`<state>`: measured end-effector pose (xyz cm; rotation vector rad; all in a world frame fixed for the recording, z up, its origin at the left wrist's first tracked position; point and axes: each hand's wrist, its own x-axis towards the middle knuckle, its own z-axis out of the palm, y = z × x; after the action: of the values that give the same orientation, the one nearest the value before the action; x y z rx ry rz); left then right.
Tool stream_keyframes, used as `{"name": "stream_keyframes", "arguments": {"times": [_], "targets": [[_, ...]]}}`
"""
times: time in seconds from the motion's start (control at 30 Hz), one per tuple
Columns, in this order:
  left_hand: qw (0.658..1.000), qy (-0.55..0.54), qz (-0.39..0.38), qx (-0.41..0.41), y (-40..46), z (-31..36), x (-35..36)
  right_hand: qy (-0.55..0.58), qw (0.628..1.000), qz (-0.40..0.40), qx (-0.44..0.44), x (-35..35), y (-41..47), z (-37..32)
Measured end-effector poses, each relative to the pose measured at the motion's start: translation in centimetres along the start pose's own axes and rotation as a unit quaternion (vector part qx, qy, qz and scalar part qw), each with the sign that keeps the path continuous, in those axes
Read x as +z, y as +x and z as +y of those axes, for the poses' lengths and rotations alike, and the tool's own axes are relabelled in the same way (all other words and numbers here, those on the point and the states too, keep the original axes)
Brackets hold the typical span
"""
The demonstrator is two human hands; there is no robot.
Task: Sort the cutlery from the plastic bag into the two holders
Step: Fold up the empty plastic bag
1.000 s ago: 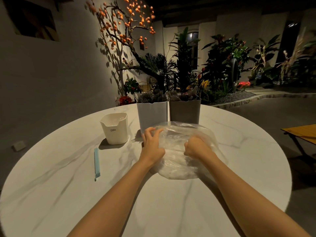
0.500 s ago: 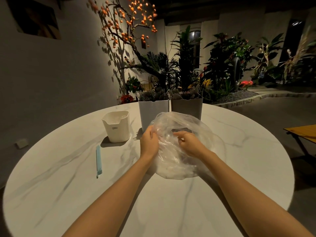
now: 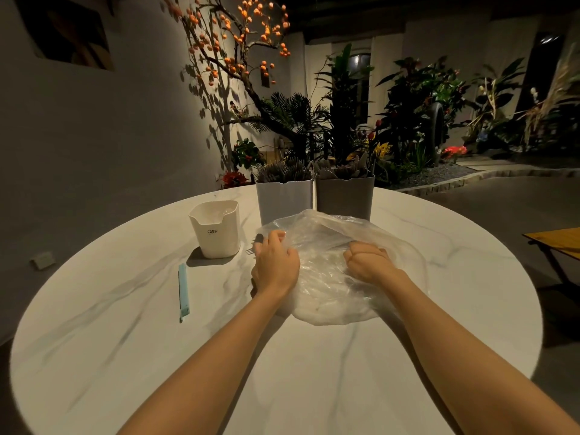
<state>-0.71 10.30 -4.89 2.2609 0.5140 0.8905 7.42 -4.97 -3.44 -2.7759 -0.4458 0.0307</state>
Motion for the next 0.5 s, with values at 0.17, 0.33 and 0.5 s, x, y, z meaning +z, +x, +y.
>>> {"name": "stream_keyframes", "arguments": {"times": [0.17, 0.33, 0.5], "targets": [[0.962, 0.093, 0.092, 0.240, 0.1, -0.9, 0.1, -0.004, 0.998, 0.012, -0.063, -0.2, 0.1, -0.2], [0.909, 0.028, 0.072, 0.411, 0.0, -0.7, 0.4, 0.021, 0.996, -0.068, -0.059, -0.7, -1.3, -0.5], [0.978, 0.009, -0.122, 0.169, -0.5, -0.7, 0.8, 0.000, 0.992, -0.093, -0.085, -0.1, -2.2, -1.9]]}}
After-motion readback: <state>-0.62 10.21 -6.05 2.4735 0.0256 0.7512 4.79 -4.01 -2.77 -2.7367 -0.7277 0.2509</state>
